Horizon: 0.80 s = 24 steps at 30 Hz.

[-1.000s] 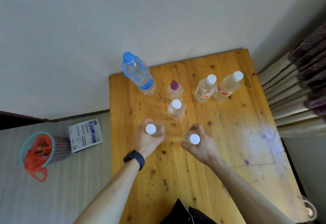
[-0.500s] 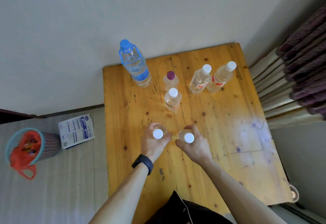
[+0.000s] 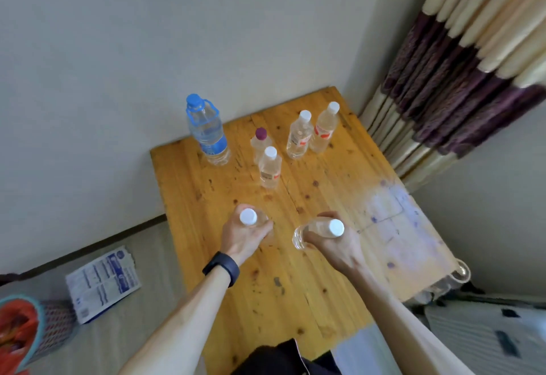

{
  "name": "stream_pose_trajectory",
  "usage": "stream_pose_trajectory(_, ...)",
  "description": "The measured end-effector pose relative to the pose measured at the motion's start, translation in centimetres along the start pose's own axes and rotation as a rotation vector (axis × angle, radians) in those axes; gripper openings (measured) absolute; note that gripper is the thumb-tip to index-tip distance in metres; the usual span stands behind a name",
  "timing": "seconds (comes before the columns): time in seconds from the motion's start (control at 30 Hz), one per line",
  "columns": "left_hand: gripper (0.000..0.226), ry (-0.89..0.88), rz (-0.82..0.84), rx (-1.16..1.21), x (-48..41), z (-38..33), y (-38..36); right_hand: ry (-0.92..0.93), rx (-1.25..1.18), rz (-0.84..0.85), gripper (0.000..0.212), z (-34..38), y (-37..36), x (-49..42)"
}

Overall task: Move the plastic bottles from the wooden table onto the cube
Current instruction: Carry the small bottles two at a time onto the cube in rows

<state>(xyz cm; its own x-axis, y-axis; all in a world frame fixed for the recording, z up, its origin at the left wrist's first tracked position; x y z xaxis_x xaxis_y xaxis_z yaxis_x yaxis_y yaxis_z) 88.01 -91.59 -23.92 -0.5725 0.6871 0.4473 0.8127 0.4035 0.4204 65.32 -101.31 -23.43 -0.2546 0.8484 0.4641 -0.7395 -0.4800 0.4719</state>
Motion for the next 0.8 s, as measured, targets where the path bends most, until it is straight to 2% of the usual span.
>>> stream_pose_trajectory(0.2, 0.028, -0.176, 0.068, -0.053, 3.5, -3.2, 1.9, -0.011, -0.15, -0.131, 0.04, -0.1, 1.4, 8.3)
stream_pose_trajectory(0.4, 0.023, -0.357, 0.153, -0.275, 7.2, -7.2, 0.3, -0.004, -0.176, -0.286, 0.043, -2.1, 4.4, 16.2)
stream_pose_trajectory(0.57, 0.033, -0.643, 0.253, -0.528, 12.0, -10.2, -5.2, -0.077, -0.209, -0.533, 0.033, -5.6, 8.9, 23.2)
stream_pose_trajectory(0.8, 0.039, -0.89, 0.549, -0.602, 23.5, -11.7, -17.6, -0.217, -0.308, -0.756, 0.029, -14.8, 14.8, 34.2)
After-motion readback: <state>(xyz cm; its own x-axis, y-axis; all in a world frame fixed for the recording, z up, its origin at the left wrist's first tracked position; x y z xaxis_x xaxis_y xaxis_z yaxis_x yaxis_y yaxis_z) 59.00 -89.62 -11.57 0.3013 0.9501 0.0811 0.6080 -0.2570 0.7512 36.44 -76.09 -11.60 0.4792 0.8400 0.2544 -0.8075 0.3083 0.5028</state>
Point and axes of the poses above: each hand's wrist, its own x-axis away from the middle knuckle, its own y-axis out of the back of the hand, z = x × y, the point moved 7 cm from there along -x, towards the middle knuckle, and after that the axes turned 3 degrees about z, right-handed, at the moved point
